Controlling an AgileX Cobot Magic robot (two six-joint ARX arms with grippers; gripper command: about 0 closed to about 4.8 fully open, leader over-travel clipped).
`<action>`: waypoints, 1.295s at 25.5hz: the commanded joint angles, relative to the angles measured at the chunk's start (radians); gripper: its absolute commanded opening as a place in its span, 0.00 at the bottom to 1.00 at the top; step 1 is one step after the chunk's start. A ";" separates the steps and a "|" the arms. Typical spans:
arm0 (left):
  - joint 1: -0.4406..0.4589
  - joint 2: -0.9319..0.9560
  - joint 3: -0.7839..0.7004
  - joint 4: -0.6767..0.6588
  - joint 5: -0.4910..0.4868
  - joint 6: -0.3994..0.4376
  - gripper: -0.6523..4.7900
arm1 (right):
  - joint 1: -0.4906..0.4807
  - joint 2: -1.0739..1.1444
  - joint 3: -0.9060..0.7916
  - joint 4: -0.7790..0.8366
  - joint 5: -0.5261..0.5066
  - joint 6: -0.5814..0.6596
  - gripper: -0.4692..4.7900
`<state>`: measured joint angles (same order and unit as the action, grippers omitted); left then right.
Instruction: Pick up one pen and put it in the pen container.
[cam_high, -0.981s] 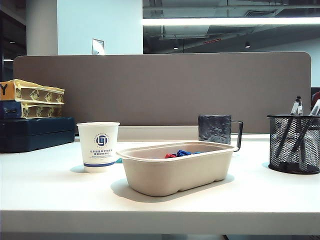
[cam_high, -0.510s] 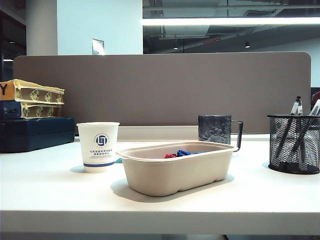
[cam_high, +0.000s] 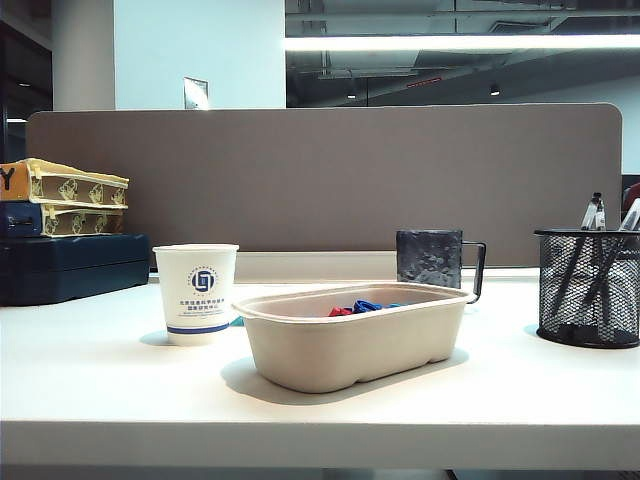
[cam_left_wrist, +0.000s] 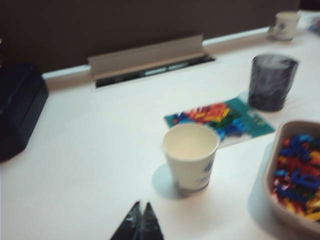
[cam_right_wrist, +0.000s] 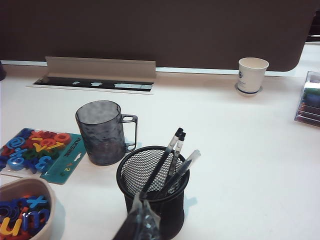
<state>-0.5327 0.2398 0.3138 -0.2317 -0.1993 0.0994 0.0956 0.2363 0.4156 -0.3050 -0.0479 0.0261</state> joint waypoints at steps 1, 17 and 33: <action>0.002 0.001 0.000 -0.032 -0.026 -0.006 0.11 | 0.000 -0.002 0.006 0.026 -0.025 0.000 0.09; 0.002 -0.165 -0.038 0.028 -0.051 -0.003 0.11 | 0.000 -0.239 0.000 -0.084 0.019 -0.184 0.09; 0.002 -0.211 -0.175 0.195 -0.147 -0.001 0.11 | 0.000 -0.239 -0.121 0.003 0.075 -0.123 0.09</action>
<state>-0.5327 0.0280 0.1513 -0.0654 -0.3355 0.0967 0.0956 0.0040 0.3000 -0.3279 -0.0074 -0.1143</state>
